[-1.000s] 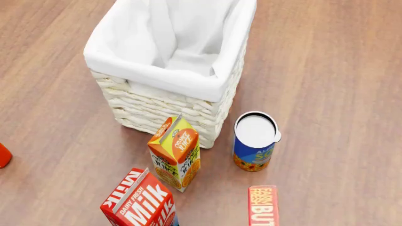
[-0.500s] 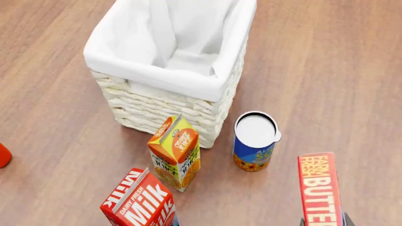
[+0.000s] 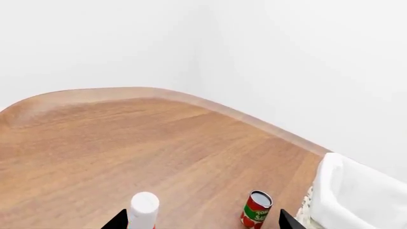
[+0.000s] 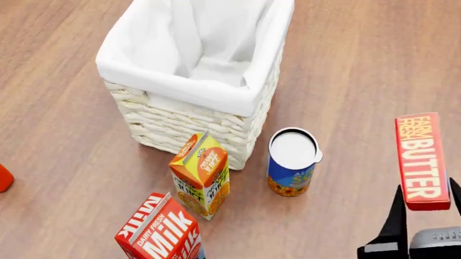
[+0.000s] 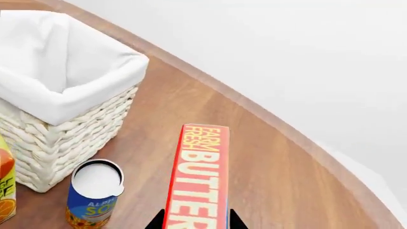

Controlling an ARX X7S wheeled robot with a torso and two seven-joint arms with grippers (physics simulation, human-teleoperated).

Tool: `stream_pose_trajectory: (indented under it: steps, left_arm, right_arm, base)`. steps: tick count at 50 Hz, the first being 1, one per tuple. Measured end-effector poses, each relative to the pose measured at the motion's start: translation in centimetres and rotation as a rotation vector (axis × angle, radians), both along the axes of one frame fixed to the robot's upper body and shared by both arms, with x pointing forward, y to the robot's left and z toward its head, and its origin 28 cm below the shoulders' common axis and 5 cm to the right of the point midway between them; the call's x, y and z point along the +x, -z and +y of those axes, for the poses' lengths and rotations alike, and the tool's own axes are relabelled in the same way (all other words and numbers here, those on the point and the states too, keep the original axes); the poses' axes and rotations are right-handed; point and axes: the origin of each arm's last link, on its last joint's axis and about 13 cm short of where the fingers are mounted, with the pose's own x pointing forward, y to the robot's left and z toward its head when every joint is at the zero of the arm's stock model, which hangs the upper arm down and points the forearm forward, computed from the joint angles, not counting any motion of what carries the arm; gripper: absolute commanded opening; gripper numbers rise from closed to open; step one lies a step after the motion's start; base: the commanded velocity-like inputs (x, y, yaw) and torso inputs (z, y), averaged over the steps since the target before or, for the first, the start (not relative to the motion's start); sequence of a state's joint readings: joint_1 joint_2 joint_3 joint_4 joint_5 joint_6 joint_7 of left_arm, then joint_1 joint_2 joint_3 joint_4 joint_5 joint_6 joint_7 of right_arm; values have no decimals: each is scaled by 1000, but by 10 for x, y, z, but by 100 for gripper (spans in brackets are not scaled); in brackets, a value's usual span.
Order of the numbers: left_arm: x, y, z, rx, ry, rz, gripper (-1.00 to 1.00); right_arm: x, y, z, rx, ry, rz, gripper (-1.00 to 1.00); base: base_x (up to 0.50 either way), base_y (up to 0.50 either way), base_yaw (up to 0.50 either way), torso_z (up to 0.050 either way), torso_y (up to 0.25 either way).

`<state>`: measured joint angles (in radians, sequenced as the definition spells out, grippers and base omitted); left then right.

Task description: Pick up the butter and put it in the basket.

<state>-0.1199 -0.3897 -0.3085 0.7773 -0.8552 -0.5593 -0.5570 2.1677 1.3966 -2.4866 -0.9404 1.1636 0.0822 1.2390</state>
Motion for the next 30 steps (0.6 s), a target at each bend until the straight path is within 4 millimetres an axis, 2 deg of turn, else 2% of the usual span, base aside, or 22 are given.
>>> stream_pose_trajectory:
  steps: [14,30]
  left_arm:
    - [2,1,-1,-5,-2,1,100]
    - [4,3,-4,-14,-3,2,100]
  right_arm:
    - [36,-25,-14,13,5,74,-100]
    - [72,-54,-31,182,-15,108,-100]
  base:
    - [0,0,0,0,1]
    - [0,0,0,1,1]
